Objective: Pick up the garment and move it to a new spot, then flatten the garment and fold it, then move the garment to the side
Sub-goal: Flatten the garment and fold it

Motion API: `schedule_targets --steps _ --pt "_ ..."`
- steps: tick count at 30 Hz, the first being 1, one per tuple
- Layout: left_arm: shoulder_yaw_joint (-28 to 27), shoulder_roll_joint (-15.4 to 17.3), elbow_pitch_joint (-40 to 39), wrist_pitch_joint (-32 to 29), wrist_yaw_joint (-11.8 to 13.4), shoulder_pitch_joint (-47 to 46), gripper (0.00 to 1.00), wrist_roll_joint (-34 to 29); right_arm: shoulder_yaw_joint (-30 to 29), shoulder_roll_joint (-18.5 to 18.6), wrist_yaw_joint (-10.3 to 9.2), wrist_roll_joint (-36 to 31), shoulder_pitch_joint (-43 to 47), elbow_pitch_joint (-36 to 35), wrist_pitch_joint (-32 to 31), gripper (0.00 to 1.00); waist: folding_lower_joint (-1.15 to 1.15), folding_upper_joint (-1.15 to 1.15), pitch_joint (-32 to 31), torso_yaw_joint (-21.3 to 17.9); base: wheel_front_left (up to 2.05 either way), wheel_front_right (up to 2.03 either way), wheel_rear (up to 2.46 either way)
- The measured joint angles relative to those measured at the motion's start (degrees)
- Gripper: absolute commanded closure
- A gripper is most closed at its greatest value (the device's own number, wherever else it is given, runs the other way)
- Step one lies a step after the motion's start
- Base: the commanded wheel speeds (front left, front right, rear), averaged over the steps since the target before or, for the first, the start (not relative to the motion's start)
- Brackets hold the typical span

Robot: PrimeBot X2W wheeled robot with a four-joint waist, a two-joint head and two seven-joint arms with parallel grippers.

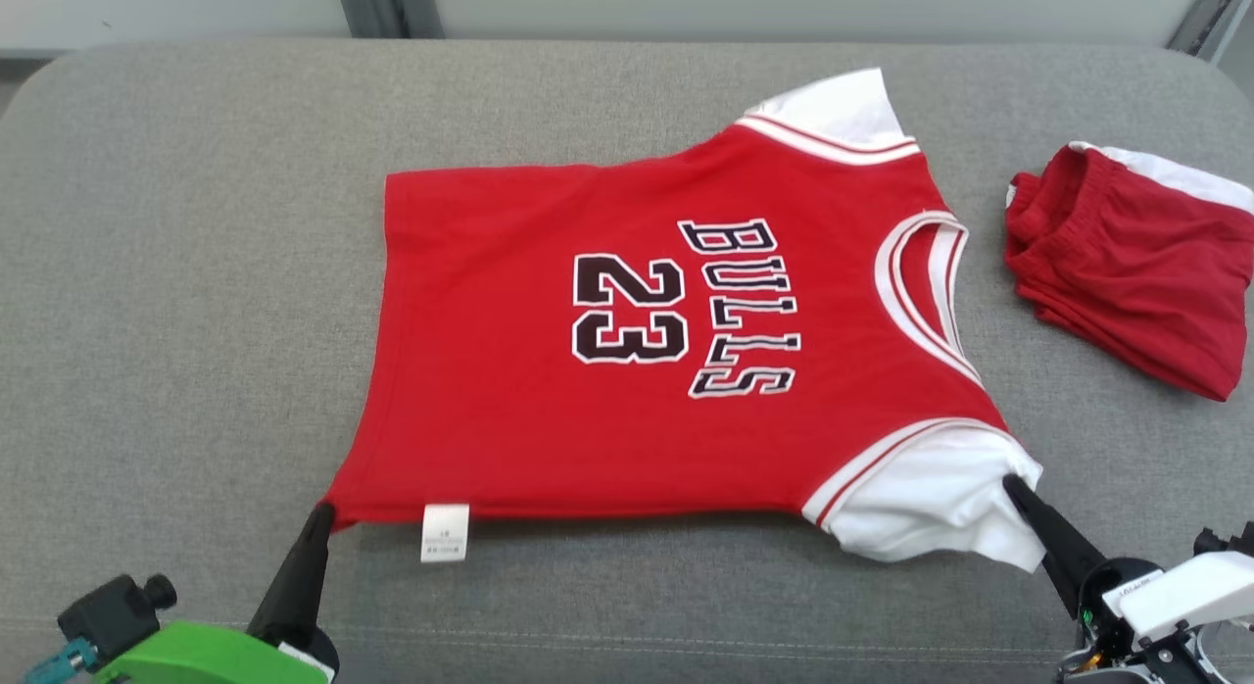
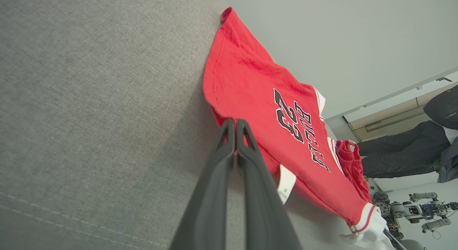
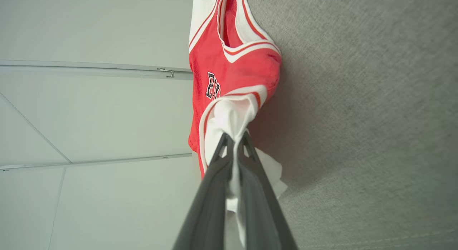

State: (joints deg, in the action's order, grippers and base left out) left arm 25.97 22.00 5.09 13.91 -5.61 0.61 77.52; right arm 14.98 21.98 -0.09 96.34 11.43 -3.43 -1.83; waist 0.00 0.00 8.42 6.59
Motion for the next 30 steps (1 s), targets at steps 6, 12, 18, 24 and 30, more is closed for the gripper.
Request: schedule_targets --steps 6,12,18,24,30 --pt "0.2 0.6 0.5 0.0 0.0 5.4 1.0 -0.1 0.6 0.8 -0.53 0.1 4.8 -0.9 -0.3 1.0 0.0 0.0 -3.3 -0.7 0.0 0.0 0.0" --pt "0.1 0.7 0.3 0.0 0.0 6.6 1.0 -0.2 1.2 1.2 -0.53 0.0 7.7 -1.5 -0.3 1.0 0.0 0.0 -4.1 -1.1 0.0 0.0 0.0" --pt "0.0 0.3 0.4 0.0 0.0 7.8 1.0 -0.2 1.3 1.6 -1.07 -0.1 8.9 -1.3 -0.2 1.0 0.0 0.0 -4.5 -1.1 0.0 0.0 0.0" --pt "0.1 -0.1 0.3 0.0 0.0 8.1 1.0 -0.4 2.0 2.4 -1.1 -1.7 10.1 0.0 -0.2 1.0 0.0 0.0 -4.4 -1.0 0.0 0.0 0.0" --pt "0.6 -0.1 0.9 0.0 -0.2 8.2 1.0 -1.2 2.8 3.2 -1.6 -3.7 10.0 1.5 0.0 1.0 0.0 0.0 -4.1 -0.9 0.0 0.0 0.0"
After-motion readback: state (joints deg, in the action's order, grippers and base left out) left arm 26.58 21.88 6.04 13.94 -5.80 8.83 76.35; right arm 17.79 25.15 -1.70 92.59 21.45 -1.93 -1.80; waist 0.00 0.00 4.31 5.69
